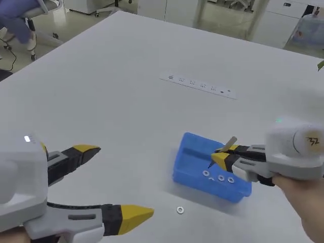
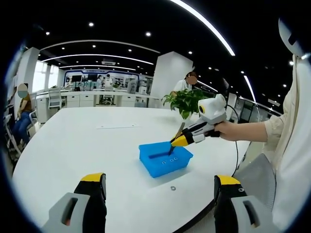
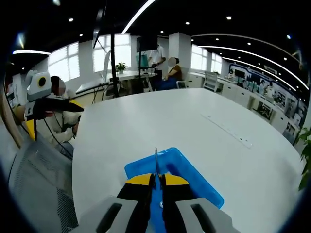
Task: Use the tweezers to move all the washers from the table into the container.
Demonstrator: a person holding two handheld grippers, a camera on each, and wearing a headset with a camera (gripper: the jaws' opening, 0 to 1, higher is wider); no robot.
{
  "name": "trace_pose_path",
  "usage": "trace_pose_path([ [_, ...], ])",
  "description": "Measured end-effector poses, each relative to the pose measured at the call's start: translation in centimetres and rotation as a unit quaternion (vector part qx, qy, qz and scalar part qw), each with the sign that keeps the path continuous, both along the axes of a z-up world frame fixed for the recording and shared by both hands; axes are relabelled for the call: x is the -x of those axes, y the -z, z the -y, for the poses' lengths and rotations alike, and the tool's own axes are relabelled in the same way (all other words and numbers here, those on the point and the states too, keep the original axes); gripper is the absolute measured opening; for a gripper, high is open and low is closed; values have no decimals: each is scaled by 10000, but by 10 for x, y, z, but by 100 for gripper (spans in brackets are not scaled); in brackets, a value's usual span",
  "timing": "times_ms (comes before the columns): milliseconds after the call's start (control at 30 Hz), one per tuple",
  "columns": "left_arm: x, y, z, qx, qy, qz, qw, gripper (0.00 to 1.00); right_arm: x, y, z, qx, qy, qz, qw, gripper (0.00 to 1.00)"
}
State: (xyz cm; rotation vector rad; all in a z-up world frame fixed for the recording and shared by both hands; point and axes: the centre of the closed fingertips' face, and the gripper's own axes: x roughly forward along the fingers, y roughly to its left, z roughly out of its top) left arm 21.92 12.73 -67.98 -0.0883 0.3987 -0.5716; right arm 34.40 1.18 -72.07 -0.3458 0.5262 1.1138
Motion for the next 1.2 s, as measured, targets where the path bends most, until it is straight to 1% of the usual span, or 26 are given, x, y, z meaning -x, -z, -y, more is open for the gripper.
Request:
trace_pose_path([
  [100,0,-1,0,1,18,7,10000,94,8,-6,-2,-116,-26,-27,9999,3],
  [167,0,-1,0,-8,28,5,10000,94,14,-9,-5,-249,-46,-79,9996,3],
  [233,0,0,1,-8,36,2,10000,94,21,-9,-9,-348,-116,-195,9991,3],
  [267,0,0,1,-6,40,4,10000,94,25,-7,-11,-353,-157,-242,9990,3],
  [367,1,0,3,-4,75,7,10000,94,39,11,-15,-178,-393,-345,9985,3],
  [433,1,0,4,-15,92,11,10000,94,45,18,-18,-155,-453,-428,9979,3],
  [633,2,-1,4,1,87,14,10000,94,62,41,-24,-68,-624,-785,9949,3],
  [800,3,0,3,-7,79,-7,10000,93,67,51,-26,8,-691,-911,9934,4],
  [933,3,1,4,-7,80,-15,10000,93,72,55,-28,41,-756,-1007,9920,4],
  [1200,3,1,6,-15,111,-17,9999,93,76,59,-32,107,-889,-1044,9905,4],
])
